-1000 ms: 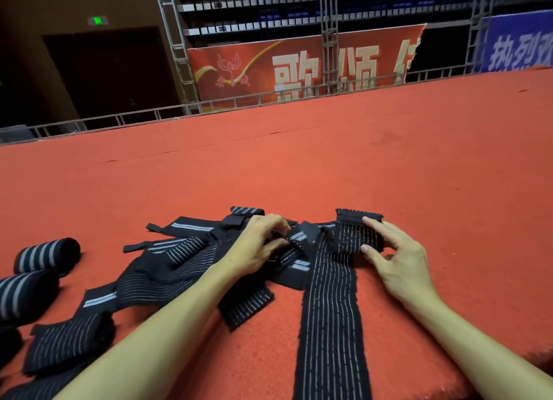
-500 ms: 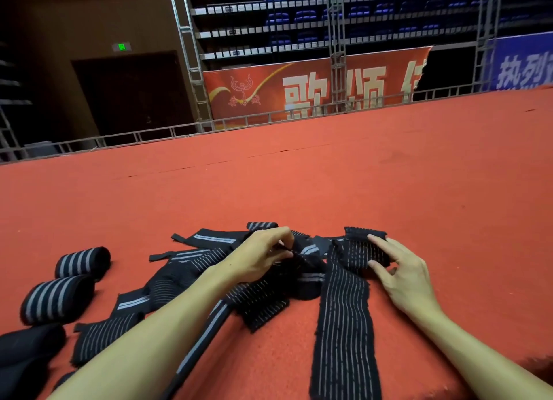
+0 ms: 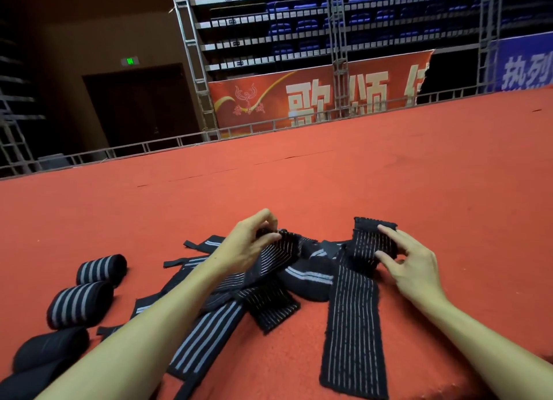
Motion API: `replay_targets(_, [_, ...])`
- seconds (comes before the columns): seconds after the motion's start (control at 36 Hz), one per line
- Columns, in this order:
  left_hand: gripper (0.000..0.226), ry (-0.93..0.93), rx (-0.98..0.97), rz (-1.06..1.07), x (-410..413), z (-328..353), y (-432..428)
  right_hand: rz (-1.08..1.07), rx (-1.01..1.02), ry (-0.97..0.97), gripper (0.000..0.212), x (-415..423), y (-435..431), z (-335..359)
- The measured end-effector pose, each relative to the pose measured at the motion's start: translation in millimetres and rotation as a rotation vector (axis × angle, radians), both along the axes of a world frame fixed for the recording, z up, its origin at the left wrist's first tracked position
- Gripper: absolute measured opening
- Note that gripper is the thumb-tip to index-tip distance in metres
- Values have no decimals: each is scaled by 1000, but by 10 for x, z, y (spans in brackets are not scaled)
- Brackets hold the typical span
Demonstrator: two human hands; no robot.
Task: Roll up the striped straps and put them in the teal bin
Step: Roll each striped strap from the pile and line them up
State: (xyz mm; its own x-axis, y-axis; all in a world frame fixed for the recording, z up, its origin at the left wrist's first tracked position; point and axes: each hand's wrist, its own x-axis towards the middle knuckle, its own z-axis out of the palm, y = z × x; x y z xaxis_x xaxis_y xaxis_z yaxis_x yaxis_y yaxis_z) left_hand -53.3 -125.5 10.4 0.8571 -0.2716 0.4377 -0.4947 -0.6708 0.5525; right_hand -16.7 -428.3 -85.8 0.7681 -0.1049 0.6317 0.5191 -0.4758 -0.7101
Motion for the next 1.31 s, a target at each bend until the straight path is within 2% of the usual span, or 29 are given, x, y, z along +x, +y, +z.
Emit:
replay_targets(0.19, [18, -72, -86, 23, -204, 369, 2, 84, 6, -182, 55, -143, 249, 817])
replay_targets(0.33, [27, -209, -184, 64, -406, 715, -41, 178, -24, -291, 55, -244, 471, 1406])
replay_targets(0.47, [21, -303, -242, 38, -648, 1103, -106, 276, -35, -353, 56, -453, 705, 1892])
replay_targets(0.61, [17, -373, -400, 3, -815, 1441, -146, 367, 21, -408, 51, -651, 902, 2213])
replay_targets(0.83, [11, -425, -557, 110, -947, 1745, -173, 555, 145, -333, 38, -898, 1052, 2467])
replay_targets(1.0, [14, -434, -594, 144, -1048, 1815, -204, 700, 232, -248, 25, -1053, 1068, 2585])
replay_targets(1.14, [16, -380, -671, 110, -1126, 1843, -273, 709, 221, -251, 14, -1111, 1062, 2670])
replay_targets(1.31, [9, -357, -684, 80, -1151, 1847, -267, 671, 240, -256, 22, -1176, 1068, 2719])
